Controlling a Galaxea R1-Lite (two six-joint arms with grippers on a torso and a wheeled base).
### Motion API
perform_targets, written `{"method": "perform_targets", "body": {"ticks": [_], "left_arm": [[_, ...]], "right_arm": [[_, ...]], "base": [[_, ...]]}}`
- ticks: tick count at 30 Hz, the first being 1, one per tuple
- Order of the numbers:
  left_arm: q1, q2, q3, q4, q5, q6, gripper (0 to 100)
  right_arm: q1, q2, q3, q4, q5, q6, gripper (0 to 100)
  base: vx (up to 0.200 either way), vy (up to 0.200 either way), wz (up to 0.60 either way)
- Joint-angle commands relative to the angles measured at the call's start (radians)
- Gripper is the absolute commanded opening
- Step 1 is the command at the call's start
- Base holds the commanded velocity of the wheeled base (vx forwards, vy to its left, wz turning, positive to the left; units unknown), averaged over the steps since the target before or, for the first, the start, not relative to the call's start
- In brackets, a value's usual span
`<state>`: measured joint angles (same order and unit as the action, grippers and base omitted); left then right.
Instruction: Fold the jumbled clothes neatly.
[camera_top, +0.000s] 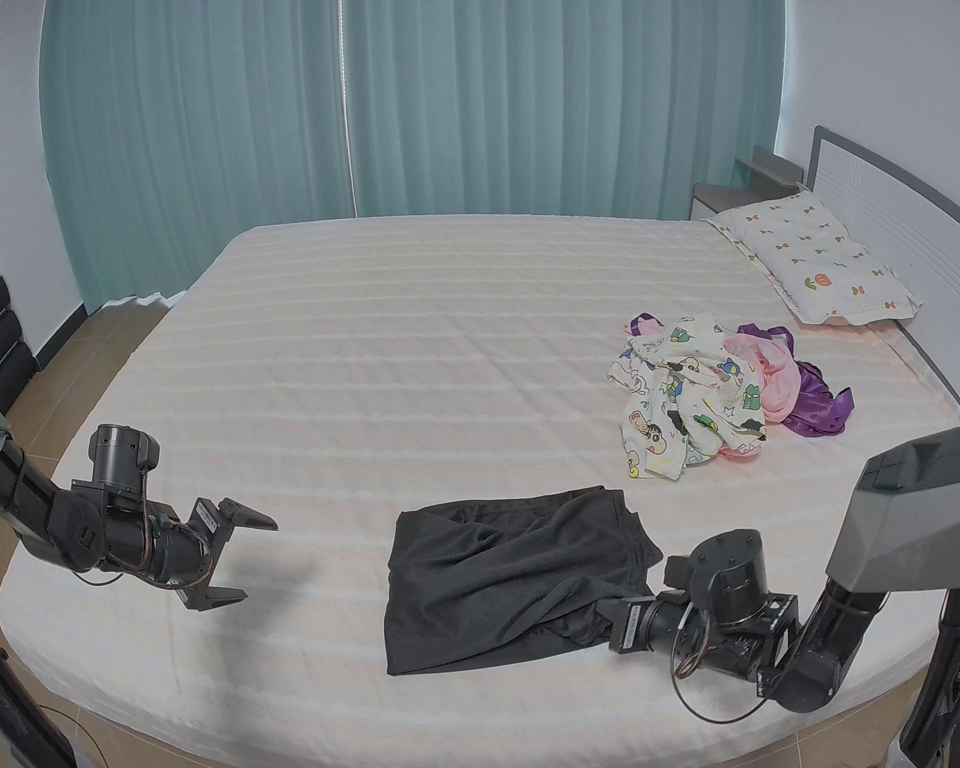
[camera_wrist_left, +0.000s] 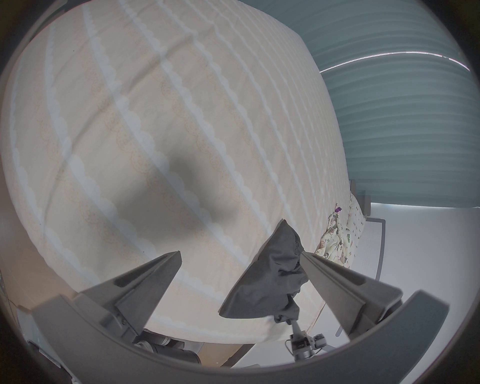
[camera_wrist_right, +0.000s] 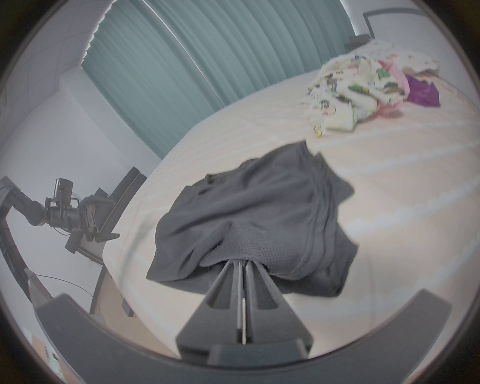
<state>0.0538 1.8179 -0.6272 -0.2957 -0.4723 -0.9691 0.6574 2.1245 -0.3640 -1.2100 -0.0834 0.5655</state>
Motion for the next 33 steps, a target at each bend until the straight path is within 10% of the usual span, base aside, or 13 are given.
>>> {"method": "perform_targets", "body": {"ticks": [1, 33], "left_arm": [[0.000, 0.001, 0.001, 0.000, 0.001, 0.000, 100], [-0.005, 0.003, 0.012, 0.000, 0.001, 0.024, 100]], "right_arm": [[-0.076, -0.080, -0.010, 0.003, 0.019, -0.073, 0], [-0.308, -0.089, 0.180, 0.001, 0.289, -0.633, 0]], "base": [[0.000, 0.000, 0.00], [0.000, 0.000, 0.00]]}}
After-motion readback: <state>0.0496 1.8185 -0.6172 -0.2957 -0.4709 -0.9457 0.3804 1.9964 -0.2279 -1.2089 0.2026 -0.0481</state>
